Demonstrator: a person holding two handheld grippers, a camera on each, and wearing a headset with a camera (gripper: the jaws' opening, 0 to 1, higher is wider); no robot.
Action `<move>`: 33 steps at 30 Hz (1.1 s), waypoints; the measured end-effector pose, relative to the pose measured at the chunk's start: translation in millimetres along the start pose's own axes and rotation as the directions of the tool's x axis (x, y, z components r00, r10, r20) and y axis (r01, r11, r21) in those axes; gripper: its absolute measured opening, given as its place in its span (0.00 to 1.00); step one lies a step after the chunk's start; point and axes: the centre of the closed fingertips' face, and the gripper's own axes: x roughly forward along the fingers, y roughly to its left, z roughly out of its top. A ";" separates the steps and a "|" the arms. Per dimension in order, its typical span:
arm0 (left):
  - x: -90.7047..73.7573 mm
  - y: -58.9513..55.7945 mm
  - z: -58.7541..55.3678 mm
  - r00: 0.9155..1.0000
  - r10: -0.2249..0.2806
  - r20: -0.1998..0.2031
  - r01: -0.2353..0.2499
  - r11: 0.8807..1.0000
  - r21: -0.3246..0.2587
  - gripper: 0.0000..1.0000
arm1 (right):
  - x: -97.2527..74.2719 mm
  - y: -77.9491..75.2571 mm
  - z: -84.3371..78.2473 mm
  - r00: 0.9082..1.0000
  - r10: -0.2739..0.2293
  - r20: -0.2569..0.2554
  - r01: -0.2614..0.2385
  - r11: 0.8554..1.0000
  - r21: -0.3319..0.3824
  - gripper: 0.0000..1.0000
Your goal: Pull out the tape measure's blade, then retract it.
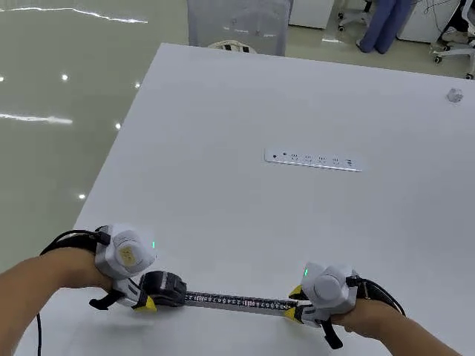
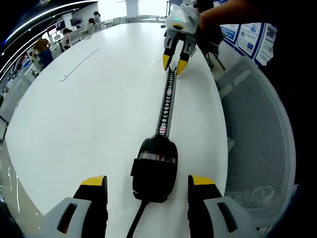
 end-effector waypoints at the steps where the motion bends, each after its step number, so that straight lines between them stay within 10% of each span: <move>1: -1.1 -0.6 -0.2 1.000 0.001 0.003 -0.001 1.000 -0.008 0.63 | -1.5 0.1 0.9 1.000 -0.002 0.002 0.002 1.000 -0.001 0.22; 16: -14.7 -5.9 -8.9 0.982 0.160 0.101 -0.137 0.968 -0.208 0.98 | -37.2 -1.5 -8.2 0.988 -0.116 0.107 0.100 0.984 0.144 0.54; 28: -53.6 -14.4 -21.7 0.900 0.344 0.266 -0.177 0.848 -0.500 1.00 | -72.7 1.1 -41.5 0.925 -0.308 0.223 0.202 0.895 0.397 0.89; 33: -64.1 -28.7 -46.1 0.891 0.378 0.251 -0.186 0.809 -0.558 1.00 | -85.0 13.4 -51.7 0.903 -0.342 0.259 0.201 0.871 0.449 1.00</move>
